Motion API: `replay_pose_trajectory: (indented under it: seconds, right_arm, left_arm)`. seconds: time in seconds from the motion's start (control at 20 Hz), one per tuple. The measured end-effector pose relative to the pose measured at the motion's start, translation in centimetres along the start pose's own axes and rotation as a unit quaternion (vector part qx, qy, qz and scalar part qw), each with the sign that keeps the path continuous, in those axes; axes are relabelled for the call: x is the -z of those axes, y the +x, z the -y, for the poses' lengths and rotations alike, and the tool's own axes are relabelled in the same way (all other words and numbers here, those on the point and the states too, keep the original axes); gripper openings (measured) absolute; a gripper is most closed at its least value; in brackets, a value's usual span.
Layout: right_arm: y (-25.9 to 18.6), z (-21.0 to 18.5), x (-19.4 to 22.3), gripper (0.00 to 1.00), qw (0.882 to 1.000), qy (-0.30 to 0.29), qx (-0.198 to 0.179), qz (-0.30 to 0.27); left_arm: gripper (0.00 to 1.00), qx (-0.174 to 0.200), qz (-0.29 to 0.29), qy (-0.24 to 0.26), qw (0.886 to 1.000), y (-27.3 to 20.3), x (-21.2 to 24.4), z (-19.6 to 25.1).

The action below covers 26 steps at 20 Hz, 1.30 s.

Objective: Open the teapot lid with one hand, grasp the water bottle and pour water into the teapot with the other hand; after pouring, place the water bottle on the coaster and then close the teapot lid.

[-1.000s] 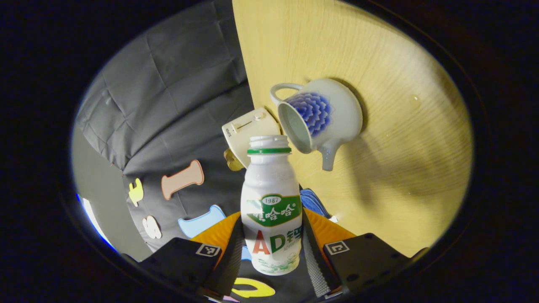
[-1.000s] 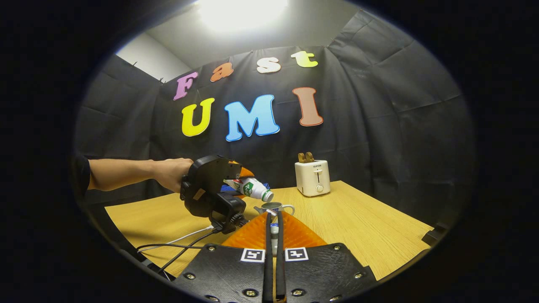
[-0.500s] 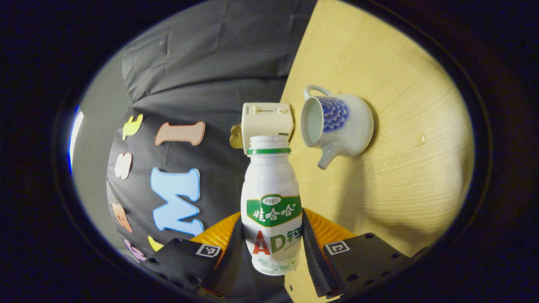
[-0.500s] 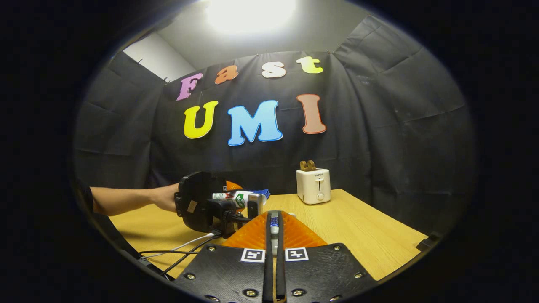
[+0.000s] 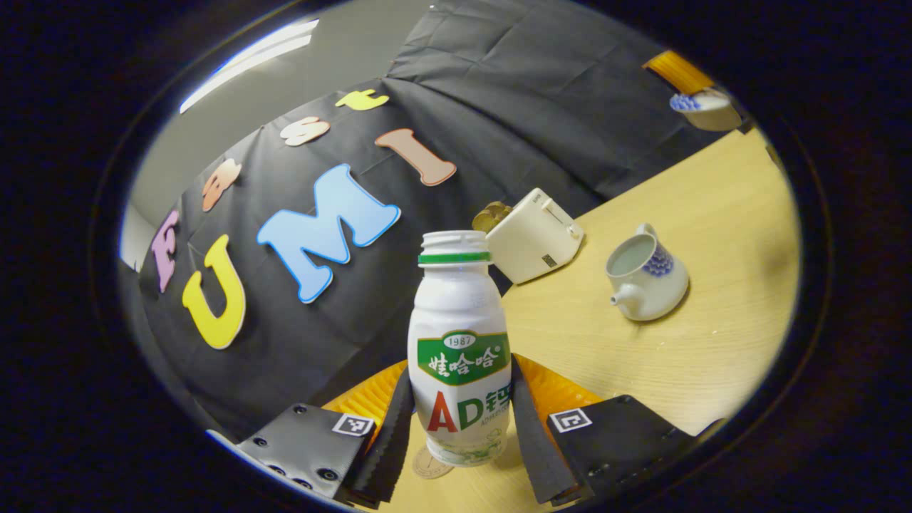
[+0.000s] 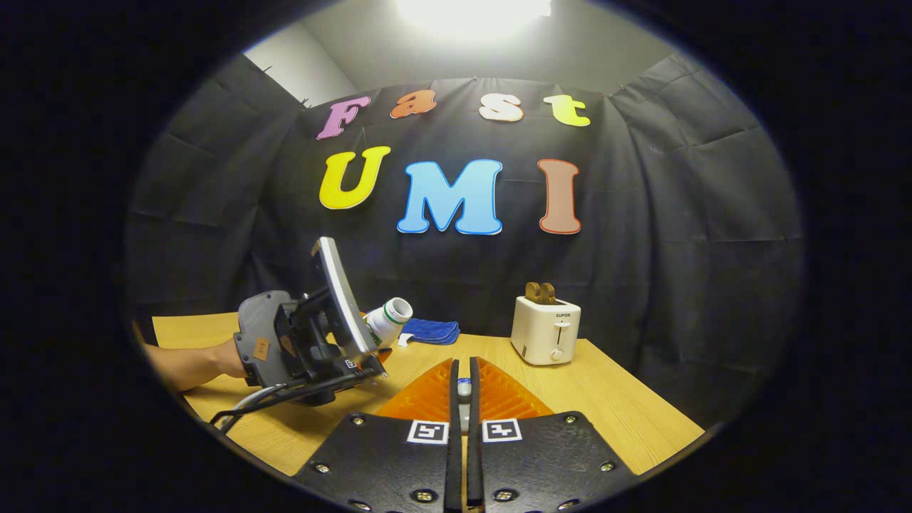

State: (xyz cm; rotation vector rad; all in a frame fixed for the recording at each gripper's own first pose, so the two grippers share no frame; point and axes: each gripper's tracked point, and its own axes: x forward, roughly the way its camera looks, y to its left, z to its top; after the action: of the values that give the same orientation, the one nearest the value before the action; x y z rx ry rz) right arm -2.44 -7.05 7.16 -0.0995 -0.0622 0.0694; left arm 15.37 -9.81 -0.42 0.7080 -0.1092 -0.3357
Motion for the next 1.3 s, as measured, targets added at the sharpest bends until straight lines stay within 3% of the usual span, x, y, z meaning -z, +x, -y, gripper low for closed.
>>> replay_pose_trajectory:
  seconds: [0.15,0.2,0.25,0.35,0.4,0.5,0.55,0.7,0.9,0.95,1.0,1.1,1.2,1.25,1.3]
  right_arm:
    - [4.0,0.1,1.0,0.03,1.0,0.015,-0.004,-0.011]
    - [6.2,0.6,1.5,0.03,1.0,0.02,0.001,-0.019]
    - [7.5,0.8,2.0,0.03,0.999,0.02,0.005,-0.026]
    - [9.8,1.1,2.8,0.03,0.999,0.02,0.009,-0.036]
    - [10.7,1.2,3.5,0.03,0.999,0.025,0.011,-0.045]
    - [12.4,1.3,5.4,0.03,0.997,0.032,0.014,-0.067]
    - [12.8,1.3,5.9,0.03,0.997,0.031,0.015,-0.072]
    - [13.5,1.6,7.1,0.03,0.996,0.036,0.019,-0.084]
    - [13.7,1.6,8.2,0.03,0.995,0.036,0.019,-0.095]
    - [13.7,1.5,8.4,0.03,0.995,0.037,0.02,-0.096]
    - [13.8,1.6,8.5,0.03,0.995,0.036,0.02,-0.096]
    - [13.9,1.7,9.1,0.03,0.994,0.036,0.022,-0.102]
    - [13.5,1.5,8.8,0.11,0.995,0.043,0.017,-0.094]
    - [13.4,1.3,8.3,0.16,0.995,0.045,0.016,-0.086]
    - [13.0,1.3,7.6,0.36,0.996,0.045,0.017,-0.073]
  left_arm:
    - [0.8,-0.01,0.017,-0.099,0.995,-0.4,-0.2,-1.3]
    - [0.75,-0.014,0.025,-0.163,0.986,-0.5,-0.2,-2.1]
    - [0.8,-0.017,0.026,-0.195,0.98,-0.6,-0.1,-2.9]
    - [0.8,-0.026,0.032,-0.247,0.968,-0.9,-0.1,-3.8]
    - [0.74,-0.027,0.035,-0.27,0.962,-1.1,-0.2,-4.2]
    - [0.8,-0.036,0.041,-0.303,0.952,-1.3,0.1,-5.6]
    - [0.7,-0.044,0.042,-0.305,0.95,-1.4,0.2,-5.8]
    - [0.77,-0.068,0.049,-0.321,0.943,-1.2,-0.1,-6.5]
    - [0.74,-0.076,0.038,-0.34,0.937,-0.9,0.4,-6.7]
    - [0.8,-0.078,0.036,-0.348,0.934,-0.9,0.5,-6.6]
    - [0.75,-0.077,0.036,-0.357,0.93,-0.9,0.5,-6.6]
    - [0.8,-0.083,0.03,-0.369,0.925,-0.8,0.9,-6.8]
    - [0.7,-0.091,0.018,-0.376,0.922,-0.9,1.4,-6.8]
    - [0.79,-0.094,0.014,-0.371,0.924,-0.9,1.8,-6.9]
    - [0.8,-0.098,0.008,-0.364,0.926,-0.9,2.1,-7.1]
